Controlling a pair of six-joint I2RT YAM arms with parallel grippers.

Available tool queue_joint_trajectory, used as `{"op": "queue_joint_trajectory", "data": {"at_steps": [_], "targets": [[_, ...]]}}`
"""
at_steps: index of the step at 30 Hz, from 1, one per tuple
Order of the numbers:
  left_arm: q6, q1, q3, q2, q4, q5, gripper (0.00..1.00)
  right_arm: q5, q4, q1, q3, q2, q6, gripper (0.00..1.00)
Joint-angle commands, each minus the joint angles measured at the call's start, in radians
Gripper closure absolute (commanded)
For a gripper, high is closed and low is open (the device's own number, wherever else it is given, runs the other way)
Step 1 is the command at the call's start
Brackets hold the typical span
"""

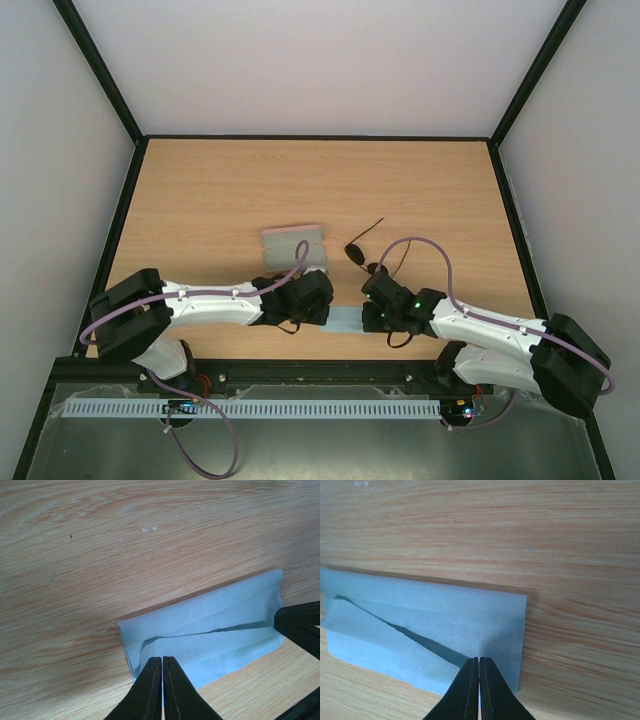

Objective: Organize the sunglasses
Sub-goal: Fold the glasses cleaning cloth at the center of the board.

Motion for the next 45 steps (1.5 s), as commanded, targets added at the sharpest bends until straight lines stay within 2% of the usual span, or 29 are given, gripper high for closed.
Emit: {"op": "queue_joint_trajectory", "data": {"at_steps": [1,7,15,18,22,25,28,32,45], "targets": [[0.001,0.005,-0.019,-0.02,-0.004,-0.011,0.95,-0.003,-0.019,0.026,-0.023,-0.01,0.018,0.96],[0.004,0.006,-0.015,-0.018,-0.003,-0.011,0.95,-0.002,-0.039,0.081,-0.036,-0.037,0.053,0.96],[0.008,0.007,-0.012,-0.017,-0.009,-0.012,0.95,0.039,-0.135,0.113,-0.03,-0.162,0.093,0.96],[0.01,0.009,-0.008,-0.007,-0.005,-0.008,0.95,0.05,-0.132,0.113,-0.021,-0.147,0.088,0.95],[0.01,0.009,-0.001,-0.008,-0.013,-0.008,0.93,0.068,-0.103,0.113,-0.016,-0.104,0.097,0.89],[0.01,0.013,-0.003,-0.025,-0.031,-0.012,0.83,0.086,-0.079,0.112,-0.015,-0.1,0.107,0.79],[0.004,0.024,-0.022,-0.058,-0.042,0.003,0.62,0.135,-0.103,0.105,0.007,-0.086,0.113,0.7],[-0.018,0.032,-0.057,-0.111,-0.043,0.045,0.48,0.169,-0.147,0.087,0.028,-0.051,0.096,0.67],[-0.064,0.031,-0.148,-0.211,-0.01,0.078,0.46,0.193,-0.13,0.054,0.054,0.061,0.075,0.78]]}}
